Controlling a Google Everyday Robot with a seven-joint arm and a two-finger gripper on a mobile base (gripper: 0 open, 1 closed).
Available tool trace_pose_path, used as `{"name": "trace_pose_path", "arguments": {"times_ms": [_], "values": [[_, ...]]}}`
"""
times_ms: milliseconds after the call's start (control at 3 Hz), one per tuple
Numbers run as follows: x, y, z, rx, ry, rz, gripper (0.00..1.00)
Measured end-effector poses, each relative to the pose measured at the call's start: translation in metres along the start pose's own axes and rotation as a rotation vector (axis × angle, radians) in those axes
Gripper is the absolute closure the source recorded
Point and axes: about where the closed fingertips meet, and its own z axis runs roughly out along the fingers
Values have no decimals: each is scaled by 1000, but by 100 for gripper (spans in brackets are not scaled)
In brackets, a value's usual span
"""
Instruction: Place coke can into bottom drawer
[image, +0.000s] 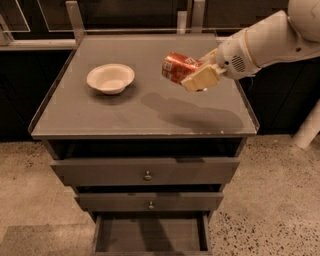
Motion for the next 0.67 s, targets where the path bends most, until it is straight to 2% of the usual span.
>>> {"name": "trace_pose_path", "arguments": {"times_ms": [333,667], "values": [[16,32,-71,30,29,77,100],[47,59,-114,68,32,184,100]]}}
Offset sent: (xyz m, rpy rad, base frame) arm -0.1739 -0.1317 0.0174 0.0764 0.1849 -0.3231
